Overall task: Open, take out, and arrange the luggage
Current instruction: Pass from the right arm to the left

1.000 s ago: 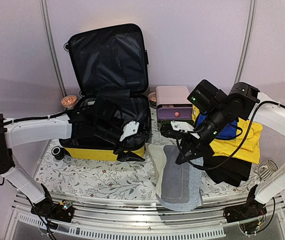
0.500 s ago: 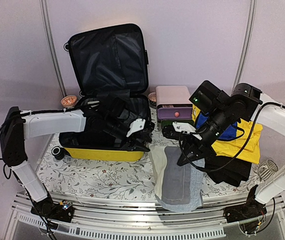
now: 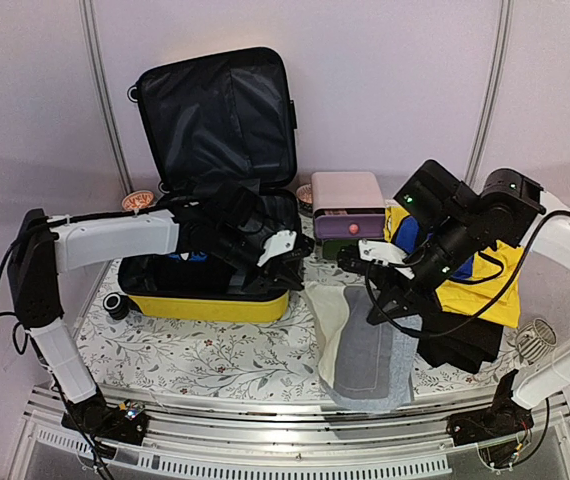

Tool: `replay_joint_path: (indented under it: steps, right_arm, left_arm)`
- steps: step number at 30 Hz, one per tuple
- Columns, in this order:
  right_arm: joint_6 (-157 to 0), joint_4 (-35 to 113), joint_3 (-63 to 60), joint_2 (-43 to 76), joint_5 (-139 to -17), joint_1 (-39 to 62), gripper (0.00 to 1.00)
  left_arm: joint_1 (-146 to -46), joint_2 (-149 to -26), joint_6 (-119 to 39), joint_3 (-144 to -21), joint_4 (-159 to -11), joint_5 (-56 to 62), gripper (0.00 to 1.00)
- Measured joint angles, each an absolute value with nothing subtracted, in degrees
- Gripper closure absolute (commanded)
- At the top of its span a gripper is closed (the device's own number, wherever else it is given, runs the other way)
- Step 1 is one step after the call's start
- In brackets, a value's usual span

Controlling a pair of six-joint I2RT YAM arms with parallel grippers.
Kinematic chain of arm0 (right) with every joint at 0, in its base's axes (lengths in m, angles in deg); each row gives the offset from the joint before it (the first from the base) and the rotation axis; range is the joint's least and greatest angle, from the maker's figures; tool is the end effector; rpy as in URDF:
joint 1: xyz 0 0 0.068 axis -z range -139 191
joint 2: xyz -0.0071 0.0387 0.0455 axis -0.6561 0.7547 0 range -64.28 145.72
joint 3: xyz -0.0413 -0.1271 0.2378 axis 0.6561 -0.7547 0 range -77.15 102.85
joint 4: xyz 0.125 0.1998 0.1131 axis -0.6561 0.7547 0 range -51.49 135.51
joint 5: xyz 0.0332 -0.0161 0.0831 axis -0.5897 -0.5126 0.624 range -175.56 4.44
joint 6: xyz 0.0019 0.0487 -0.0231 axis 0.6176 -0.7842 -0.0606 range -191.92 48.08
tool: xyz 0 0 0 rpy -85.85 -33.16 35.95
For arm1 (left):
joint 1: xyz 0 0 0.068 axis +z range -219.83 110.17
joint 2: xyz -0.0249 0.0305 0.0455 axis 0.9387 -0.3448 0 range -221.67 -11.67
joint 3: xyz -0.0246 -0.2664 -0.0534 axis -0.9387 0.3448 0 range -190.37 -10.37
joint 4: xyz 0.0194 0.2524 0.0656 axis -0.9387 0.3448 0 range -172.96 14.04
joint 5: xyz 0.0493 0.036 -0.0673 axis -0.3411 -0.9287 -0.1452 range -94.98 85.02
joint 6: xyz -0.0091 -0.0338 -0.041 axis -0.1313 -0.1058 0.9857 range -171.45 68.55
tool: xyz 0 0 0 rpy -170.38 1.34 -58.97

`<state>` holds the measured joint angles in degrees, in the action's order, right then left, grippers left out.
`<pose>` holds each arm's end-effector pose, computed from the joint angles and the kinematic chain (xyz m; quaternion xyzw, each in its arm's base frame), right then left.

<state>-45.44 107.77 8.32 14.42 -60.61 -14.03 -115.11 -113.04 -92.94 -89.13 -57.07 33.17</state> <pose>0.1331 0.2163 0.3666 -0.6581 0.6848 0.2605 0.1734 0.2581 -0.2918 0.2572 0.6912 0.5627 -0.3165 0.3246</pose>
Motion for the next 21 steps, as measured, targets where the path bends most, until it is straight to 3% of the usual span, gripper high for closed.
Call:
replay_joint_path:
  steps: [10,21]
  right_arm:
    - [-61.14,108.62,10.81,5.06,-72.28,-10.18,0.99]
    - [-82.21,114.61,16.1,3.14,-91.99,-8.69,0.99]
  left_arm:
    - [-116.83,-108.77,-90.08,-94.7,-61.13,30.86,1.0]
    - [-118.32,-108.27,-81.67,-104.63,-67.6,31.05,1.0]
